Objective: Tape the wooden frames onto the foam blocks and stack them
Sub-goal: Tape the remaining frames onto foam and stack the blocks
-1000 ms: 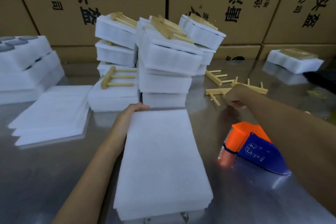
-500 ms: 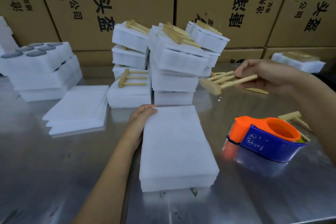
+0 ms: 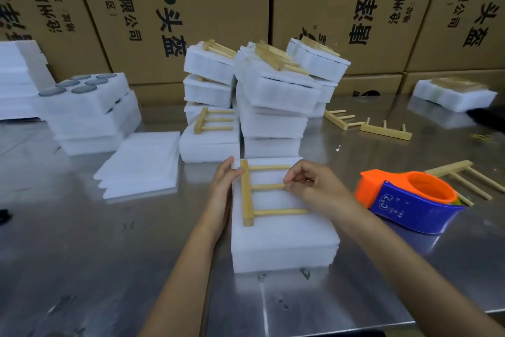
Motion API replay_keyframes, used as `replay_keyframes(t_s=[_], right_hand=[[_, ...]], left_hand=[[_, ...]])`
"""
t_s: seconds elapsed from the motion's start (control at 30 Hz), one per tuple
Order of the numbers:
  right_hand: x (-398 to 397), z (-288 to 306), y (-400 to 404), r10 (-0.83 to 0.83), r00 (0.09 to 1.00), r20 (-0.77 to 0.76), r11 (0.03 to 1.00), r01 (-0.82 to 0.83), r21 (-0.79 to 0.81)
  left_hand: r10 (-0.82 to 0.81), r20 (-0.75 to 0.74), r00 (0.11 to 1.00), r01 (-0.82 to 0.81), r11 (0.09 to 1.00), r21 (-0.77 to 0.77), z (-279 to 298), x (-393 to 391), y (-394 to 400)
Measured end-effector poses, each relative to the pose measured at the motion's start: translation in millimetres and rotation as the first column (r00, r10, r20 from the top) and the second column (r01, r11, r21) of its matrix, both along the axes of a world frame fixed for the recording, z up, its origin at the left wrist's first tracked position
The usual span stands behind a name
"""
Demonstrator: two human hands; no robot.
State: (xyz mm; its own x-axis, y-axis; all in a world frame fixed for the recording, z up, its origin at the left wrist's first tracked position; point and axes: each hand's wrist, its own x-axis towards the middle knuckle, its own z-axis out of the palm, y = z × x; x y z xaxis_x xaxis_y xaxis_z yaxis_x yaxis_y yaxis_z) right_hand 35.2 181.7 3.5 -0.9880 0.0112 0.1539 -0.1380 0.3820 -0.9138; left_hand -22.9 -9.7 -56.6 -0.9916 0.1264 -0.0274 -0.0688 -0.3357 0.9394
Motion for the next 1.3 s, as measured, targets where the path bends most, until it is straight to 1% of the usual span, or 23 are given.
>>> replay_keyframes(t_s=[0.03,0.13,0.3,0.33,0.37,0.4,0.43,0.5,0.53,0.6,0.67,0.73,0.8,0.83,0.87,0.9,0.97,1.03,1.1,1.13,1.2,1.23,1.3], right_hand=[[2,-1,-2,-0.011,1.0,-0.022,1.0,0.011,-0.001],[6,-5,-4,-0.042,0.997,-0.067,0.999,0.041,-0.024],[12,-6,-2,-0.084,0.995,-0.056,0.994,0.08,-0.081],[14,-4,3,-0.142,0.986,-0.087,0.987,0.136,-0.081],[16,-2,12,-0.248,0.956,-0.155,0.969,0.244,-0.043],[17,0,27,-0.374,0.892,-0.252,0.919,0.392,0.024],[19,2,44,-0.484,0.799,-0.357,0.83,0.548,0.102],[25,-2,83,-0.623,0.622,-0.475,0.582,0.774,0.249],[27,-8,99,-0.673,0.573,-0.468,0.471,0.82,0.326],[30,-23,118,-0.734,0.53,-0.424,0.308,0.817,0.487],[31,-38,121,-0.707,0.548,-0.447,0.235,0.778,0.582],[31,-41,119,-0.658,0.566,-0.497,0.233,0.78,0.581],[29,-37,116,-0.626,0.57,-0.533,0.265,0.798,0.542],[27,-34,114,-0.62,0.563,-0.547,0.278,0.809,0.518],[22,-29,112,-0.619,0.555,-0.556,0.297,0.82,0.489],[18,-24,110,-0.62,0.551,-0.559,0.326,0.829,0.455],[9,-10,101,-0.606,0.546,-0.579,0.369,0.837,0.403],[3,7,90,-0.575,0.54,-0.614,0.419,0.839,0.346],[-1,26,78,-0.556,0.522,-0.647,0.47,0.839,0.273],[-2,35,73,-0.542,0.511,-0.667,0.492,0.837,0.241],[-2,52,62,-0.509,0.499,-0.702,0.529,0.824,0.202],[-1,58,58,-0.495,0.499,-0.712,0.547,0.815,0.191],[1,66,55,-0.471,0.505,-0.723,0.578,0.796,0.18]], left_hand=[[0.019,-0.009,1.0,-0.02,0.999,-0.035,2,3,0],[0.022,-0.018,1.0,-0.023,0.999,-0.041,7,9,-1],[0.031,-0.053,0.998,-0.035,0.996,-0.08,7,17,-3],[0.04,-0.055,0.998,-0.045,0.994,-0.097,6,17,-2],[0.048,-0.059,0.997,-0.055,0.991,-0.122,6,17,-2],[0.049,-0.059,0.997,-0.056,0.99,-0.129,6,17,-1],[0.035,-0.05,0.998,-0.04,0.993,-0.108,6,16,0],[0.016,-0.007,1.0,-0.016,1.0,-0.012,7,17,4],[0.009,0.01,1.0,-0.009,1.0,0.029,7,18,6],[0.015,0.028,0.999,-0.016,0.999,0.05,6,18,7],[0.034,0.032,0.999,-0.035,0.999,0.029,6,17,8],[0.046,0.037,0.998,-0.047,0.999,0.019,8,18,9],[0.054,0.056,0.997,-0.055,0.998,0.018,10,17,7],[0.068,0.06,0.996,-0.068,0.998,-0.003,13,17,7],[0.101,0.038,0.994,-0.098,0.992,-0.076,18,15,5],[0.147,-0.014,0.989,-0.147,0.97,-0.193,24,14,3],[0.206,-0.206,0.956,-0.277,0.863,-0.422,44,15,1],[0.125,-0.367,0.922,-0.306,0.814,-0.493,74,24,7],[-0.023,-0.45,0.893,-0.231,0.834,-0.501,101,37,22],[-0.111,-0.443,0.89,-0.153,0.841,-0.519,113,44,31],[-0.258,-0.338,0.905,0.045,0.848,-0.528,130,58,47],[-0.294,-0.28,0.914,0.128,0.863,-0.488,136,64,51],[-0.282,-0.24,0.929,0.175,0.905,-0.388,141,68,52]])
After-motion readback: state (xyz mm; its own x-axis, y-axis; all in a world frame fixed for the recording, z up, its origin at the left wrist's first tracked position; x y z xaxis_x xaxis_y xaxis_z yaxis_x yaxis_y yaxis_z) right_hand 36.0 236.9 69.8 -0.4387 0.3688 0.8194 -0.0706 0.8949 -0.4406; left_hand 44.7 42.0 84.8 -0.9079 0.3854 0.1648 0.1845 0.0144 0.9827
